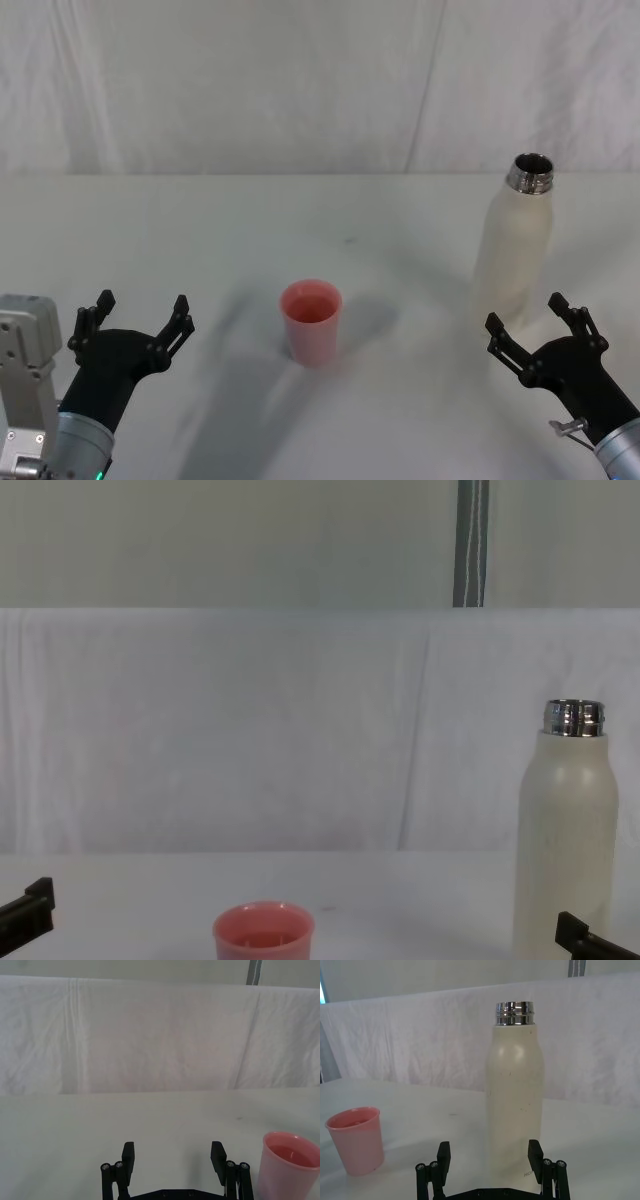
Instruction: Grasp the thermos with one hand and pour water into the cup lid.
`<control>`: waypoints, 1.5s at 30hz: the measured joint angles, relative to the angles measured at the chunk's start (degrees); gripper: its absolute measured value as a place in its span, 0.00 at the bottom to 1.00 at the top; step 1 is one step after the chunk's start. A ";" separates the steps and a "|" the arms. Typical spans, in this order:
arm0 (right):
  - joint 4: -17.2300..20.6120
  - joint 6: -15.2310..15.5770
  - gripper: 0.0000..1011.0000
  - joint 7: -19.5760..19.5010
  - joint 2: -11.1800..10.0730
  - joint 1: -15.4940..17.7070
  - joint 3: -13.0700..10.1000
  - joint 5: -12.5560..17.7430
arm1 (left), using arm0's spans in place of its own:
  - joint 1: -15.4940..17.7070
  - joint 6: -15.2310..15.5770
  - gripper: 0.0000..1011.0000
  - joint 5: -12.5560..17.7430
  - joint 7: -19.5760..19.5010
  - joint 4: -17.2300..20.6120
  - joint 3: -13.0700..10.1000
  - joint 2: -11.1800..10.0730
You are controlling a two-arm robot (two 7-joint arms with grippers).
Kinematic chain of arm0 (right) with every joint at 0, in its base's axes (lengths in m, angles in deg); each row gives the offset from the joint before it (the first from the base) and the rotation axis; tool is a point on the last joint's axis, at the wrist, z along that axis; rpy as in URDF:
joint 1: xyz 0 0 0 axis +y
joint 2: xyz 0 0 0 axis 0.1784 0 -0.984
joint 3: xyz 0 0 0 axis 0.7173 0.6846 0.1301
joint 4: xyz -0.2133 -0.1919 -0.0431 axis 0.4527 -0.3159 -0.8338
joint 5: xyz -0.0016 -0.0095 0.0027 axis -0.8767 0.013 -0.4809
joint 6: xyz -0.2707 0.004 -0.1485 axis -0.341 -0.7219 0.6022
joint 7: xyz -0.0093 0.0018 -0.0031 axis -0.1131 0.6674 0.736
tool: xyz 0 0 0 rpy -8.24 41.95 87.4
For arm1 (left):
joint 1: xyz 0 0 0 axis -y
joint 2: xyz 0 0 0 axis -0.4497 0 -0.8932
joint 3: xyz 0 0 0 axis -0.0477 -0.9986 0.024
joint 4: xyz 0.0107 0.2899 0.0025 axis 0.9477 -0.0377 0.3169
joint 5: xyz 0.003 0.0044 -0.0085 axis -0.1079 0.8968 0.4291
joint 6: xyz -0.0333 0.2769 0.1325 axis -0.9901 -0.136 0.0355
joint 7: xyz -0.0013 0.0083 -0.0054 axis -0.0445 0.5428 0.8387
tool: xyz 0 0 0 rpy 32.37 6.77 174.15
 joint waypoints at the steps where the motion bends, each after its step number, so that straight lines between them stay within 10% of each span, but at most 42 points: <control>1: -0.01 -0.01 0.99 -0.01 0.00 0.00 0.00 -0.01 | 0.00 0.00 0.99 0.00 0.00 0.00 0.00 0.00; 45: -0.11 -0.12 0.99 -0.15 0.03 -0.01 -0.02 -0.09 | 0.00 0.00 0.99 0.00 0.00 0.00 0.00 0.00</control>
